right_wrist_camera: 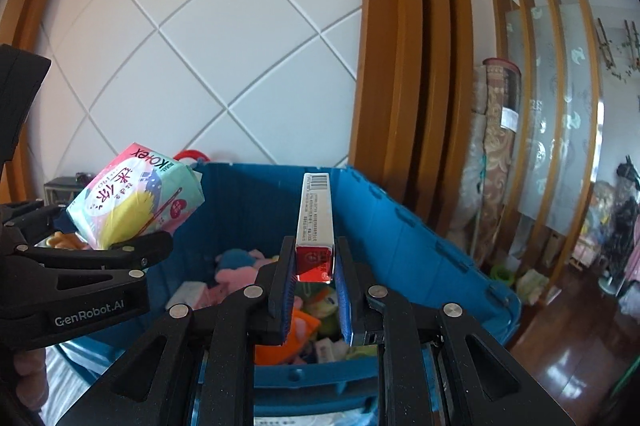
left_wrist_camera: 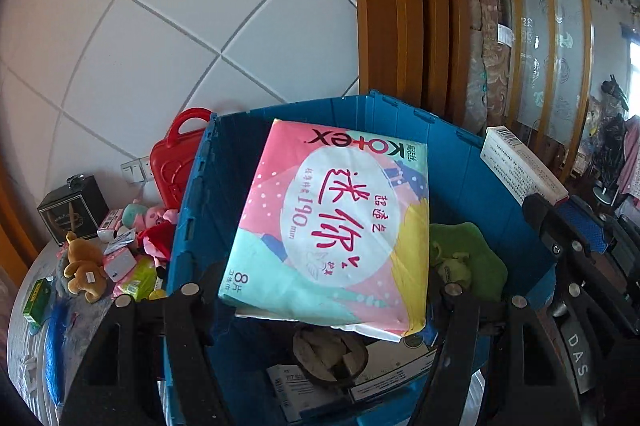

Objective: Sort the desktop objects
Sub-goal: 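Carry the pad pack and tube box into the blue crate and release, then withdraw both tools from the crate back over the bed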

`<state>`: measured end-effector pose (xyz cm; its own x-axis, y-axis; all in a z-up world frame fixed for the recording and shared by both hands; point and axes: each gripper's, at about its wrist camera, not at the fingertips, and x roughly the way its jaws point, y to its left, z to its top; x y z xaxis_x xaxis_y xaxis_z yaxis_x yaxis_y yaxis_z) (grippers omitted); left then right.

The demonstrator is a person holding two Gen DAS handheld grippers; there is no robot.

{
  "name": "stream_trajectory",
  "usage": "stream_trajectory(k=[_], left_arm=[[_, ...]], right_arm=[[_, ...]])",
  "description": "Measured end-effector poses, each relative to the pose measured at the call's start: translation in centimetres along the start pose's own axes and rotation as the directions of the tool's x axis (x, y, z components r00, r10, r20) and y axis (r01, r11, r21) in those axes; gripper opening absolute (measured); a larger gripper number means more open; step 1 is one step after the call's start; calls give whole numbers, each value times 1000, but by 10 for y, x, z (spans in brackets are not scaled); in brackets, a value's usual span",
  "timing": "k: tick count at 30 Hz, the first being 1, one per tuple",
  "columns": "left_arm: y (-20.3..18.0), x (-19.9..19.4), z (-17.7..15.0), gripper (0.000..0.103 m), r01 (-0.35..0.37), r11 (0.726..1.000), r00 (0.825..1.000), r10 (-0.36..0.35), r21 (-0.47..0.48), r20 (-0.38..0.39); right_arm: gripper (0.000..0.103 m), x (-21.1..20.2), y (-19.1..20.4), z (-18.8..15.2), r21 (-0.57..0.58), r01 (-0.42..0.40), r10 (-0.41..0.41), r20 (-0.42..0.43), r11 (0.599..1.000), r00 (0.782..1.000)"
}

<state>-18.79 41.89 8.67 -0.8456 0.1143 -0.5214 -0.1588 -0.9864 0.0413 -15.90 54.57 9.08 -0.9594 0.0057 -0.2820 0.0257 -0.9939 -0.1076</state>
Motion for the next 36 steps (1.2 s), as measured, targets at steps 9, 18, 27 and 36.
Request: stream_trajectory(k=[9, 18, 27, 36], left_arm=[[-23, 24, 7, 69, -51, 999, 998, 51, 3, -31], [-24, 31, 13, 71, -48, 999, 998, 47, -22, -31], [-17, 16, 14, 82, -91, 996, 995, 92, -22, 28], [12, -19, 7, 83, -120, 988, 988, 129, -93, 91]], right_arm=[[18, 34, -34, -12, 16, -37, 38, -36, 999, 999], [18, 45, -39, -8, 10, -49, 49, -31, 999, 998], [94, 31, -44, -2, 29, -19, 19, 12, 999, 1000], [103, -3, -37, 13, 11, -60, 58, 86, 998, 995]])
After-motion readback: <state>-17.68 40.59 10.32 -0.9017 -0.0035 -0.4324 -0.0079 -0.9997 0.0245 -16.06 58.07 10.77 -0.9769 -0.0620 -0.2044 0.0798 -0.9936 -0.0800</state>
